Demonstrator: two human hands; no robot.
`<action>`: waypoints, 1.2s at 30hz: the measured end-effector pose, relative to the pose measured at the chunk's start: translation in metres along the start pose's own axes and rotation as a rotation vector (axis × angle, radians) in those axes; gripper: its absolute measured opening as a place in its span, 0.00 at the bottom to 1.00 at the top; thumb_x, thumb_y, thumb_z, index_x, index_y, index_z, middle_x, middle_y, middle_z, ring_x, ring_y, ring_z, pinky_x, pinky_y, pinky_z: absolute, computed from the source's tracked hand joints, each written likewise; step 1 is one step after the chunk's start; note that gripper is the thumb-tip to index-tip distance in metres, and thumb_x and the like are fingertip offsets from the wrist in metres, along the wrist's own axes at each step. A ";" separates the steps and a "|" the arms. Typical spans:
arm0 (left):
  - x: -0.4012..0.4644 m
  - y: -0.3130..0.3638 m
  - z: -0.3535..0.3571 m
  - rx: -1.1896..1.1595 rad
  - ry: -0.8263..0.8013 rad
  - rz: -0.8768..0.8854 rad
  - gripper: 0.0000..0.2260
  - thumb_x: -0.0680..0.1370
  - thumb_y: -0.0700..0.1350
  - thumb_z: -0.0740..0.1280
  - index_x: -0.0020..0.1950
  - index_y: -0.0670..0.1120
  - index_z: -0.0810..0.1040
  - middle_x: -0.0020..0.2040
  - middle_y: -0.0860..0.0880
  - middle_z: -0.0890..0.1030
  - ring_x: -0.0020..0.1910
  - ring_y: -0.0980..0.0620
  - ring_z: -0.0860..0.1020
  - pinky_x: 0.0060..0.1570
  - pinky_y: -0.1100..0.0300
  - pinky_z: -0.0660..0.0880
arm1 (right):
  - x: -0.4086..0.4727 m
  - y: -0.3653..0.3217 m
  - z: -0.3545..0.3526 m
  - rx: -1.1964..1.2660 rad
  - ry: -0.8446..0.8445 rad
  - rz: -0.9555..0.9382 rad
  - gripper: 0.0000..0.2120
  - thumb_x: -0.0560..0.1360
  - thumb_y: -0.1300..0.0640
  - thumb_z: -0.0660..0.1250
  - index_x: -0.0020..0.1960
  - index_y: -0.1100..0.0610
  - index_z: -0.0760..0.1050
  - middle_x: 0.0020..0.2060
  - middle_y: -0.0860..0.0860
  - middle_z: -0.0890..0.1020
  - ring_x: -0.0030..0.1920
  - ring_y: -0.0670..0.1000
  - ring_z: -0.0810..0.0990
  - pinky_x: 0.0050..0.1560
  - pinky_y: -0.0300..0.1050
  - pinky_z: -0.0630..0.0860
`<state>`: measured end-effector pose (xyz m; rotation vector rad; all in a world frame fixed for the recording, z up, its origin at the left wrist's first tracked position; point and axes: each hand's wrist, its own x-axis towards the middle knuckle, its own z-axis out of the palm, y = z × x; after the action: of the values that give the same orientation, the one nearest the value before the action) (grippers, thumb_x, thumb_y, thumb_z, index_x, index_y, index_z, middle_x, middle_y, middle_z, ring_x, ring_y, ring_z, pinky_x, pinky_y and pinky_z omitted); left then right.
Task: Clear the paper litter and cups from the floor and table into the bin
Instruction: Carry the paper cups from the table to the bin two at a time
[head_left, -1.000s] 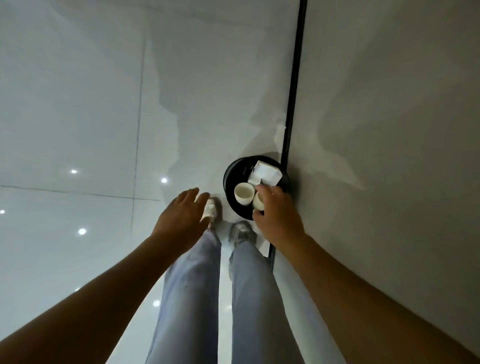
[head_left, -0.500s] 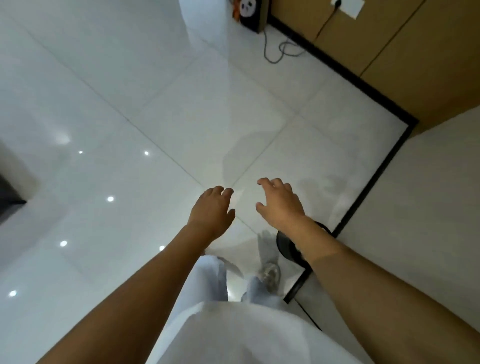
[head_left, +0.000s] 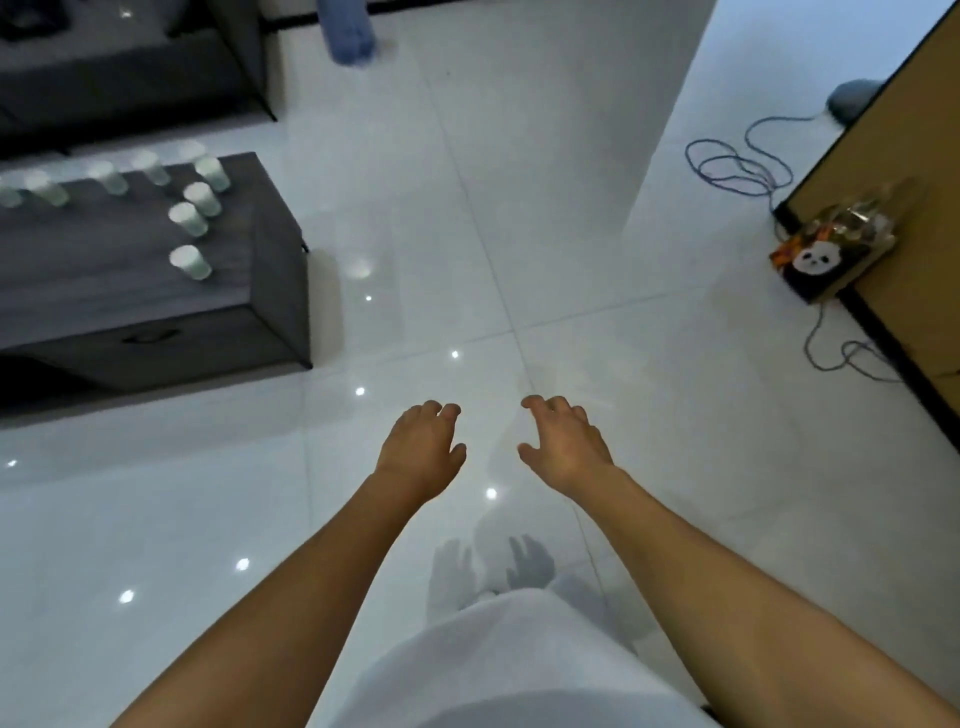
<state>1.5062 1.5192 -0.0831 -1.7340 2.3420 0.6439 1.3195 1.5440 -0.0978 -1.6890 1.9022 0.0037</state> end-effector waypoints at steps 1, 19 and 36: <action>0.008 -0.010 -0.007 -0.014 0.010 -0.025 0.22 0.80 0.50 0.61 0.73 0.45 0.64 0.67 0.45 0.70 0.65 0.46 0.69 0.62 0.56 0.68 | 0.015 -0.010 -0.004 -0.019 -0.011 -0.026 0.27 0.77 0.51 0.64 0.74 0.50 0.59 0.67 0.54 0.68 0.65 0.57 0.68 0.60 0.51 0.71; 0.231 -0.118 -0.146 -0.217 0.186 -0.481 0.22 0.79 0.50 0.63 0.72 0.46 0.65 0.67 0.46 0.71 0.65 0.45 0.70 0.63 0.54 0.69 | 0.334 -0.140 -0.129 -0.248 -0.139 -0.448 0.28 0.77 0.51 0.64 0.73 0.50 0.59 0.66 0.55 0.68 0.64 0.58 0.68 0.57 0.51 0.72; 0.430 -0.299 -0.267 -0.291 0.238 -0.637 0.21 0.78 0.50 0.64 0.69 0.46 0.68 0.64 0.46 0.73 0.62 0.46 0.72 0.62 0.53 0.71 | 0.606 -0.323 -0.191 -0.309 -0.161 -0.597 0.28 0.76 0.50 0.65 0.73 0.51 0.60 0.66 0.54 0.69 0.63 0.58 0.69 0.56 0.51 0.71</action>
<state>1.6847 0.9589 -0.0776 -2.6307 1.6941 0.7069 1.5196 0.8603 -0.0763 -2.3309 1.2694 0.2015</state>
